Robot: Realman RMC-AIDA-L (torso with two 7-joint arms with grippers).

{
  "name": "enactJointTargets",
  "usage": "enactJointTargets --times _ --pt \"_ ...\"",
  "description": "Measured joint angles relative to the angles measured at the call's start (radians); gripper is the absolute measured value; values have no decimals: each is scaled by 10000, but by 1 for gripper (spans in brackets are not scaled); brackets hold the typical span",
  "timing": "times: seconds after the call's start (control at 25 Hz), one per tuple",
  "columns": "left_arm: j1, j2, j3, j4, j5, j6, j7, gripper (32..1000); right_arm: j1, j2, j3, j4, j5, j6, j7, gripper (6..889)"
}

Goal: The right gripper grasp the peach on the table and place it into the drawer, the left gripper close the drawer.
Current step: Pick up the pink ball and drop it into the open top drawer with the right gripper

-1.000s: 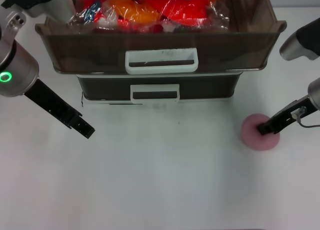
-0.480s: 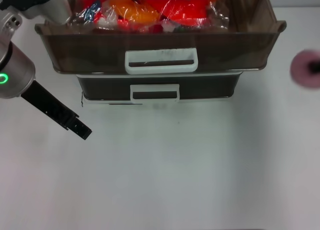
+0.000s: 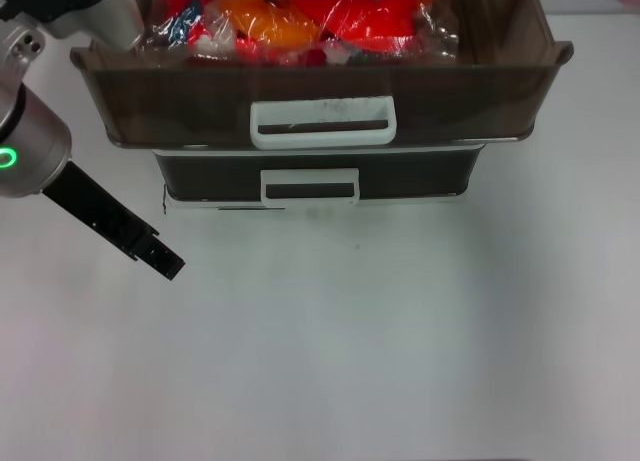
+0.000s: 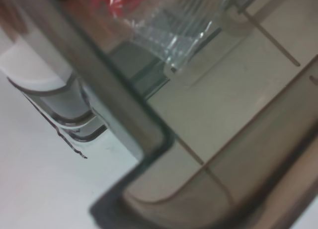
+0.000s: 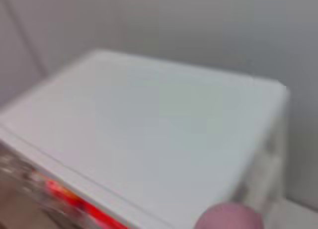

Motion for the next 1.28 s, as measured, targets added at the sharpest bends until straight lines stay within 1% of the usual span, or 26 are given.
enactJointTargets --times 0.12,0.2,0.28,0.36,0.44,0.52,0.64,0.72,0.84,1.16,1.28 --pt "-34 -4 0 1 -8 0 -1 816 460 -127 -223 60 800 146 46 90" --pt "-36 -5 1 1 -14 0 -2 816 784 -170 -502 110 1081 175 73 90" --pt "-38 -5 0 0 -11 -13 -3 816 1112 -174 -882 269 1333 185 93 90" --pt "-40 -5 1 1 -2 -28 -3 816 1490 -136 -1464 572 1475 177 94 90" --pt "-58 -7 1 0 1 -29 -4 816 1807 -45 -2021 874 1485 138 66 90" --pt "-112 -15 5 -5 -14 -29 -12 816 2014 58 -2356 1040 1455 118 16 90" --pt "-182 -18 31 -29 -25 -51 -45 816 2254 213 -2698 1184 1441 99 -56 91" --pt "-192 -20 41 -88 -16 -57 -61 816 2350 280 -2868 1220 1438 41 -91 91" --pt "-194 -21 42 -137 -15 -61 -64 816 2373 314 -2970 1220 1436 -7 -95 91" --pt "-227 -21 67 -137 -1 -49 -65 815 2337 333 -2985 1360 1411 -11 -19 87" --pt "-237 -21 78 -137 1 -58 -66 815 2347 405 -3006 1372 1262 -11 -22 85"
